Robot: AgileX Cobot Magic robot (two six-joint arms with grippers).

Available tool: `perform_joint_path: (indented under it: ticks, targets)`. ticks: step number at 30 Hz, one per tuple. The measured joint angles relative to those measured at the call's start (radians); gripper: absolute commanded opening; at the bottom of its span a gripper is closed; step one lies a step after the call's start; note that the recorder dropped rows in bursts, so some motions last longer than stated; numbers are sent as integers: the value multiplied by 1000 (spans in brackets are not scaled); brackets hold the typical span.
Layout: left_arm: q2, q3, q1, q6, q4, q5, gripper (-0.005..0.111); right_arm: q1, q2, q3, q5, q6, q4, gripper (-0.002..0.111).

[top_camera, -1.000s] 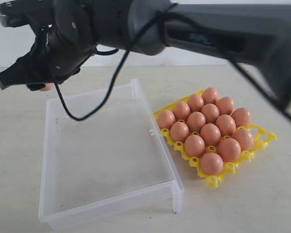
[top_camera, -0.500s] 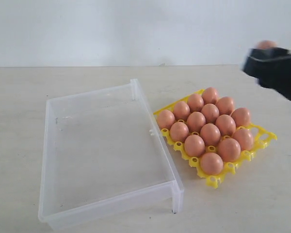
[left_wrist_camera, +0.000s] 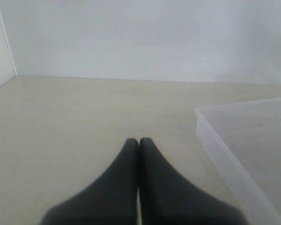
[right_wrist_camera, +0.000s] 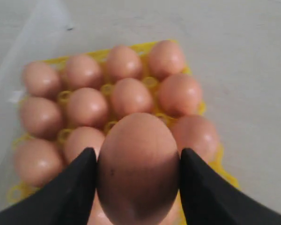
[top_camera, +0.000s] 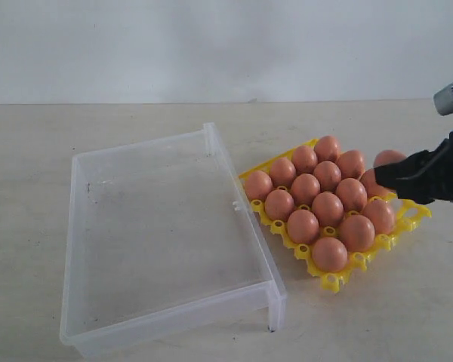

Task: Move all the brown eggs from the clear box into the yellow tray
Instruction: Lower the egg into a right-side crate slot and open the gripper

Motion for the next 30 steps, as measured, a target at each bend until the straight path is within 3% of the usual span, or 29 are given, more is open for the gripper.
perform_joint_path:
  ticks: [3,8,15,30]
  targets:
    - [0,0,0,0,0,0,-4,-73,46,-64,-178,141,-148,0]
    - [0,0,0,0,0,0,-4,-161,95,-90,-180,146,-198,0]
    - [0,0,0,0,0,0,-4,-168,262,-121,-191,18,-213,0]
    - [0,0,0,0,0,0,-4,-172,284,-121,-159,-232,-64,2]
